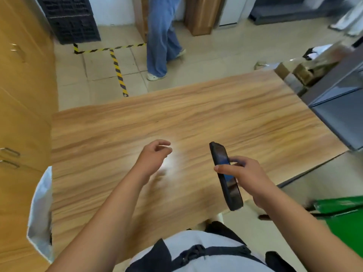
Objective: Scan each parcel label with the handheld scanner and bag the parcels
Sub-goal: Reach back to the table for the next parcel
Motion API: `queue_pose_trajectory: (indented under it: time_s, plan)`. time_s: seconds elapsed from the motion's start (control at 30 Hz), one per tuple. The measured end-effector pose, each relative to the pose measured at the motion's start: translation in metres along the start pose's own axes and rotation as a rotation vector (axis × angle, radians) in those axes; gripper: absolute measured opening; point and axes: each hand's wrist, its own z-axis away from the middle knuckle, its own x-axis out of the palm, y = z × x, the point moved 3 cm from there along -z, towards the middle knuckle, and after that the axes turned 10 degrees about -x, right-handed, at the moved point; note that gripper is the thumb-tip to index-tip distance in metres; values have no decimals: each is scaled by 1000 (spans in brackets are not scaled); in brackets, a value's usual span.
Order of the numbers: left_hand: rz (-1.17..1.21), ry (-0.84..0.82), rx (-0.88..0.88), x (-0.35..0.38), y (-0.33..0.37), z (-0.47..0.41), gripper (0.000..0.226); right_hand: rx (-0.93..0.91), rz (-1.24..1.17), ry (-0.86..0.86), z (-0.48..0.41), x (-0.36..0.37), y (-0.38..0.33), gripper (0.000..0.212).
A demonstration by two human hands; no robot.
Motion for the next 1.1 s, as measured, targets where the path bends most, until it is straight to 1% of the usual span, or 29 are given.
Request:
queue_pose_trajectory:
  time_s: [0.1, 0.2, 0.4, 0.5, 0.57, 0.63, 0.7, 0.77, 0.83, 0.9, 0.97, 1.1]
  plan:
    - [-56, -51, -1, 56, 19, -10, 13, 27, -60, 59, -13, -49, 16, 36]
    - [-80, -82, -42, 115, 28, -16, 13, 47, -99, 73, -27, -100, 29, 30]
    - [-114, -118, -149, 224, 49, -28, 16, 77, -160, 93, -71, -200, 62, 41]
    - [-99, -118, -190, 269, 60, -36, 18, 107, -134, 95, -104, -245, 88, 52]
    - [-84, -117, -225, 292, 63, -39, 18, 139, -61, 105, -128, -271, 108, 55]
    - [-73, -102, -242, 309, 64, -40, 18, 130, 71, 144, -155, -295, 126, 52]
    - [-69, -82, -250, 319, 64, -42, 17, 89, 270, 165, -184, -316, 142, 54]
    - [-76, -61, -268, 324, 61, -43, 16, 76, 515, 139, -212, -330, 153, 58]
    - [-79, -35, -276, 325, 59, -44, 15, 50, 658, 137, -237, -342, 165, 63]
    - [-78, -2, -299, 324, 57, -44, 15, 40, 726, 144, -255, -349, 174, 72]
    - [-86, 28, -321, 322, 54, -42, 14, 46, 744, 147, -268, -353, 181, 78]
    - [-69, 74, -333, 318, 53, -38, 14, 39, 807, 145, -277, -352, 185, 80]
